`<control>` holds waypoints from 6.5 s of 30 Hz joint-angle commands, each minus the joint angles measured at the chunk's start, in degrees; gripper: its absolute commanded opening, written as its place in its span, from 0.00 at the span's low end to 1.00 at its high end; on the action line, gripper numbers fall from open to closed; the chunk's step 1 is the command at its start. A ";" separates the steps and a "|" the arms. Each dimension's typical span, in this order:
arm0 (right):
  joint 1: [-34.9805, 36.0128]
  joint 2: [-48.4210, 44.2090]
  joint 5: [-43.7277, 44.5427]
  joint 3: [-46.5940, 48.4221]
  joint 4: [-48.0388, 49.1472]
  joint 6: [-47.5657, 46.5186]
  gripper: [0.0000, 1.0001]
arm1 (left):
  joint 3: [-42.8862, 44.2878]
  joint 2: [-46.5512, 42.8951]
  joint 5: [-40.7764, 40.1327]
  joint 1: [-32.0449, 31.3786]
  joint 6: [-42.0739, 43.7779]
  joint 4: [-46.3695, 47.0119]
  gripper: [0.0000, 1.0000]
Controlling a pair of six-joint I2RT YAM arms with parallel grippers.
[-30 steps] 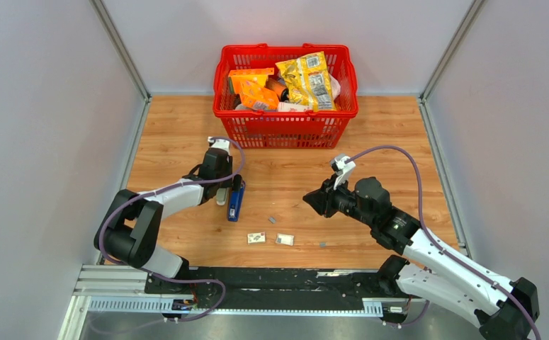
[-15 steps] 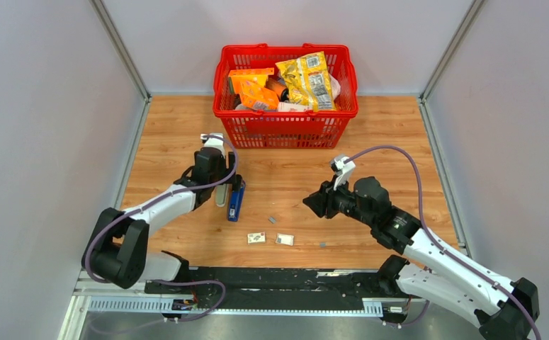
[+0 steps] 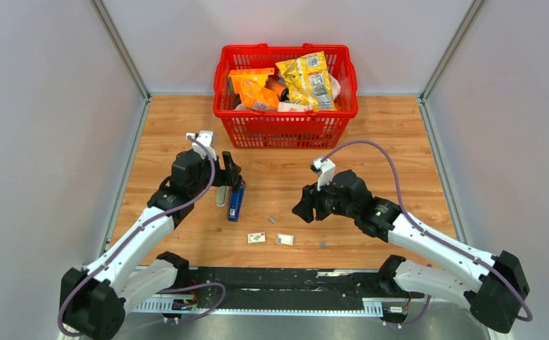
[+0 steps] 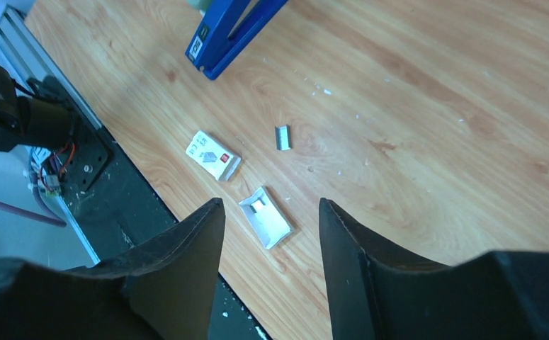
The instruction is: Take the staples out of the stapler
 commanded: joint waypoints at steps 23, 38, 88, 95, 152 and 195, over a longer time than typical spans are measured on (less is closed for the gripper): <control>15.42 35.64 16.78 19.14 -3.38 -8.73 0.61 | -4.16 -24.25 19.67 0.24 -3.98 -16.60 0.80; 16.21 45.23 19.07 23.72 -3.12 -8.39 0.51 | -4.78 -25.92 19.93 0.24 -2.84 -17.30 0.79; 16.74 42.51 21.62 23.90 -5.31 -6.72 0.13 | -4.69 -24.78 20.72 0.24 -2.66 -16.95 0.79; 18.49 38.47 24.00 23.28 -9.09 -3.21 0.13 | -4.34 -25.31 20.81 0.24 -2.93 -17.65 0.79; 30.27 42.86 43.42 22.66 -26.41 49.18 0.13 | -4.60 -25.57 25.29 0.24 -3.89 -17.22 0.79; 30.10 23.62 48.08 12.83 -37.31 50.60 0.43 | -4.43 -23.99 25.21 0.24 -3.72 -17.30 0.79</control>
